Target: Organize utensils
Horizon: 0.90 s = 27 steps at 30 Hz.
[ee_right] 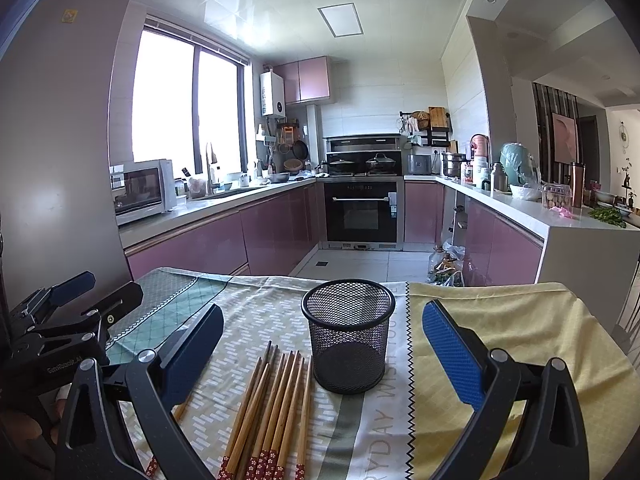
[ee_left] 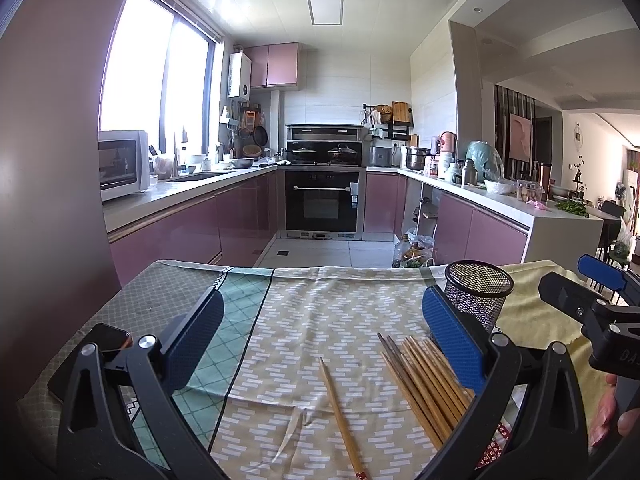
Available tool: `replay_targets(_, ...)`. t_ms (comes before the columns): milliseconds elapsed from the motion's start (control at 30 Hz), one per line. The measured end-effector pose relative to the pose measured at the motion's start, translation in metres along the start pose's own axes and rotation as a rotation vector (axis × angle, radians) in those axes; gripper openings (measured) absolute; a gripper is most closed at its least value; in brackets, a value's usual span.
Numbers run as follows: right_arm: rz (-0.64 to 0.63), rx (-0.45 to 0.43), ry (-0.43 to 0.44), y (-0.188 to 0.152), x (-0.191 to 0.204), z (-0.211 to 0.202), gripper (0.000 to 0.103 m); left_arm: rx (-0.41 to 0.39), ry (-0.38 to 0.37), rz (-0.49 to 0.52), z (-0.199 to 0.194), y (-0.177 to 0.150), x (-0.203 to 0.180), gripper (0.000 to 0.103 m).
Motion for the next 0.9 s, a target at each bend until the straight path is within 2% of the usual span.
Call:
replay_targets(300,0.022,0.067,0.045,-0.007,-0.005,0.007,0.096,0.028,0.006,0.039,0.004,-0.004,-0.001,0.098)
replay_targets(400,0.027,0.122,0.053,-0.012,-0.008,0.014,0.096,0.055,0.003,0.063,0.008,-0.008,-0.002,0.098)
replay_targets(500,0.047,0.210,0.089,-0.021,-0.013,0.026,0.096,0.109,-0.035,0.092,0.017,-0.016,-0.002,0.098)
replay_targets(633,0.053,0.332,0.110,-0.037,-0.017,0.041,0.079,0.203,-0.069,0.149,0.031,-0.031,-0.003,0.093)
replay_targets(833,0.030,0.494,0.135,-0.059,-0.016,0.066,0.054,0.351,-0.134,0.233,0.055,-0.054,-0.010,0.076)
replay_targets(900,0.024,0.534,0.137,-0.064,-0.015,0.073,0.042,0.385,-0.155,0.244,0.062,-0.060,-0.015,0.070)
Point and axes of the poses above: each gripper's, at about its wrist camera, not at the fingertips, and z roughly the way its jaws point, x to its left, y to its top, the point moved 1 cm from there along z, roughly the way its jaws point, and after that the axes turned 11 degrees about y, right-handed, at the moved point
